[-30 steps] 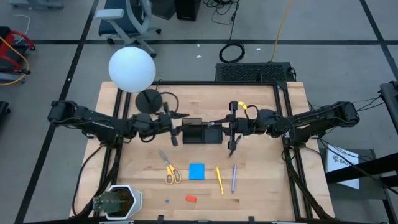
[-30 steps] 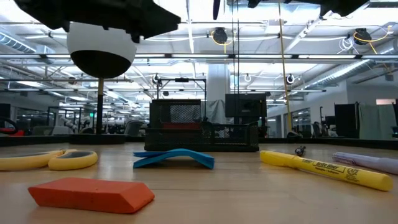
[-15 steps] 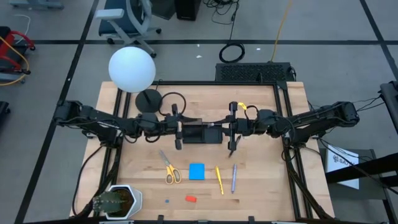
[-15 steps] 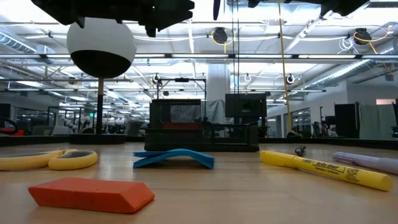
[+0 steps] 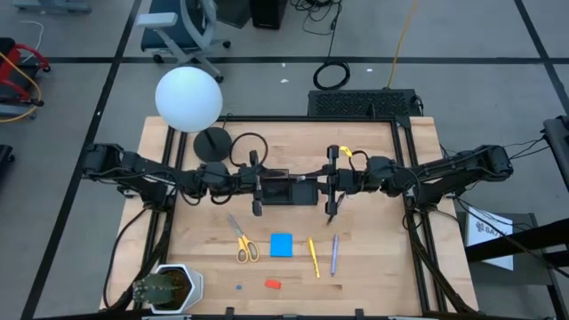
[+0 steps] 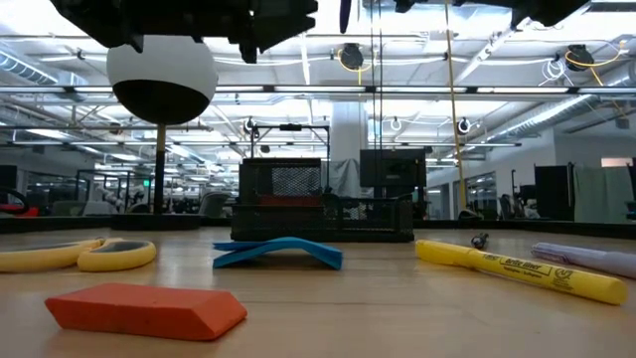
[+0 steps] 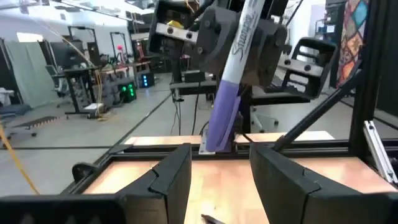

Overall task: Pick and place office supplies into organizer
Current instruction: Put the violet marker pen into the desk organizer

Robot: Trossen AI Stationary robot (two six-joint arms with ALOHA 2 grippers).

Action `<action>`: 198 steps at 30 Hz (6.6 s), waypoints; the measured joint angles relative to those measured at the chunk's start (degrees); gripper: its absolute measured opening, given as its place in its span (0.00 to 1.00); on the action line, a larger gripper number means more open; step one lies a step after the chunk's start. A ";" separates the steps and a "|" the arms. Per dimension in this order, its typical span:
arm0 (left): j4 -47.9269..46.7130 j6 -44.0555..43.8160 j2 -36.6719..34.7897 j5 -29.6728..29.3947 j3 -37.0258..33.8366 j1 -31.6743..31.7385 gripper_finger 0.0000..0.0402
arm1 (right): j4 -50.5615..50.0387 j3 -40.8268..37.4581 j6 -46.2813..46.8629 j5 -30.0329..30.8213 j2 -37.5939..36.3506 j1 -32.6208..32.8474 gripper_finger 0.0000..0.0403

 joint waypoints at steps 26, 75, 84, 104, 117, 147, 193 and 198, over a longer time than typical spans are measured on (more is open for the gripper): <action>0.96 -0.73 9.95 3.40 8.62 0.84 0.42 | 0.46 0.00 1.07 -1.44 0.84 -0.65 0.07; -3.68 -0.69 11.50 1.81 11.58 0.18 0.11 | -7.12 -0.04 -11.27 15.67 -4.39 3.65 0.27; -12.70 -8.28 4.41 1.69 11.61 -0.11 0.11 | -13.48 -0.04 -23.13 25.40 -7.40 8.28 0.27; -19.81 -21.65 3.41 4.91 11.61 1.92 0.11 | -19.43 -0.02 -62.71 44.28 -1.41 18.33 0.26; -23.93 -23.03 3.43 7.22 11.61 1.96 0.11 | 6.21 -0.02 -97.40 61.86 13.70 19.49 0.26; -16.48 -28.45 11.00 12.73 12.57 2.73 0.11 | 12.55 -0.02 -108.21 57.09 16.79 21.29 0.26; -18.80 -26.90 18.84 17.15 21.44 0.73 0.16 | 10.06 -0.07 -104.04 56.45 16.79 21.03 0.11; -19.07 -24.24 18.72 16.75 21.46 0.89 0.19 | 11.37 -0.07 -102.85 57.59 16.79 21.00 0.11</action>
